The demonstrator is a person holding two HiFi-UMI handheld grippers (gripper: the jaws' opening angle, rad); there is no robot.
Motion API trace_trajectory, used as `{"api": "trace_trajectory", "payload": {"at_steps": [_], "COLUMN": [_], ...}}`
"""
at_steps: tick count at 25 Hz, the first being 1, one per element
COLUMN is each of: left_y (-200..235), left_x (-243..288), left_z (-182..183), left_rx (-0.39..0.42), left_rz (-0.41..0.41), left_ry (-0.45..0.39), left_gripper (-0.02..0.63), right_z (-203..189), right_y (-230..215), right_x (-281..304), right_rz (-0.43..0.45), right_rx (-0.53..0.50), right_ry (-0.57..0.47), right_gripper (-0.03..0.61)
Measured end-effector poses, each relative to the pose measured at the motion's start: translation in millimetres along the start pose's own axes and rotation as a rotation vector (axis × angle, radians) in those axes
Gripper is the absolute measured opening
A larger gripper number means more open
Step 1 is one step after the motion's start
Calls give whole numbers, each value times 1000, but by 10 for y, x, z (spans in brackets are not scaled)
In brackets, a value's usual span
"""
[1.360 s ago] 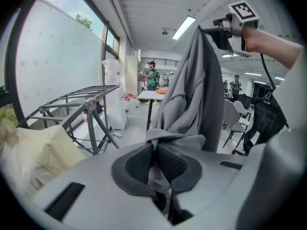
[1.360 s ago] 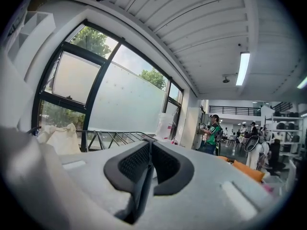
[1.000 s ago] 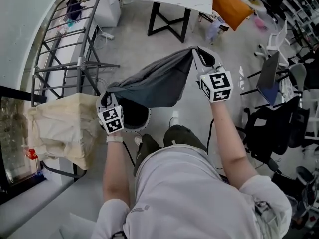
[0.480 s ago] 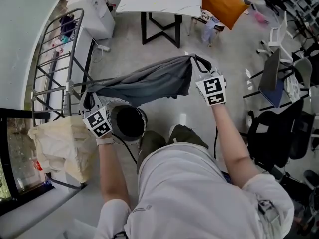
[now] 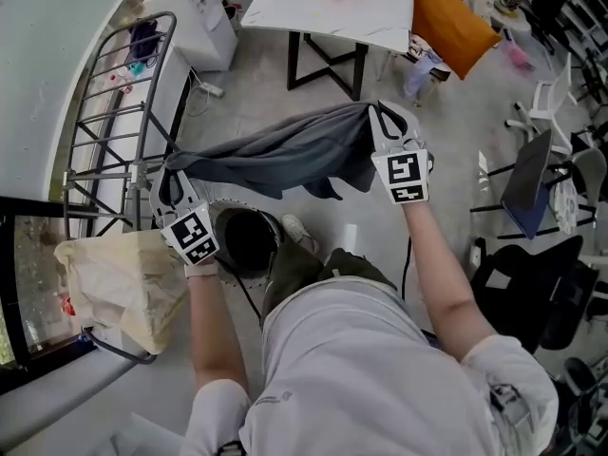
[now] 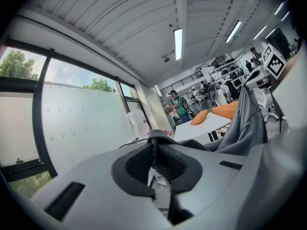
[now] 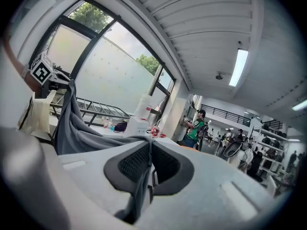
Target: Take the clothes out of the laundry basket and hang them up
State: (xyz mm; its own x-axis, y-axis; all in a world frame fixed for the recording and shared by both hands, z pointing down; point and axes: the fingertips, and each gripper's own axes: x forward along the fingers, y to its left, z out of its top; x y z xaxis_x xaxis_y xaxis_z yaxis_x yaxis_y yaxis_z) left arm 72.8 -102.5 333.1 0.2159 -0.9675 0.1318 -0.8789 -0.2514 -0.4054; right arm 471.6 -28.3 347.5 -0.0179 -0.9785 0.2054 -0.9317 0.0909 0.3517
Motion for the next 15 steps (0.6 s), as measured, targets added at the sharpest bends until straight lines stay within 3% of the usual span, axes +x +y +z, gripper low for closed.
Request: {"api": "trace_trajectory", "payload": {"at_steps": [7, 15], "left_y": [520, 1267], "left_x": [586, 987], "left_z": [-109, -275], "left_rx": [-38, -59], "left_rz": [168, 339], "left_ry": [-5, 13], "left_gripper": [21, 21], "right_z": [417, 952], "right_y": [134, 488], "right_x": [1108, 2289], "right_rz": [66, 140], "right_rx": [-121, -136], "right_ry": [-81, -167], "right_gripper": [23, 23]}}
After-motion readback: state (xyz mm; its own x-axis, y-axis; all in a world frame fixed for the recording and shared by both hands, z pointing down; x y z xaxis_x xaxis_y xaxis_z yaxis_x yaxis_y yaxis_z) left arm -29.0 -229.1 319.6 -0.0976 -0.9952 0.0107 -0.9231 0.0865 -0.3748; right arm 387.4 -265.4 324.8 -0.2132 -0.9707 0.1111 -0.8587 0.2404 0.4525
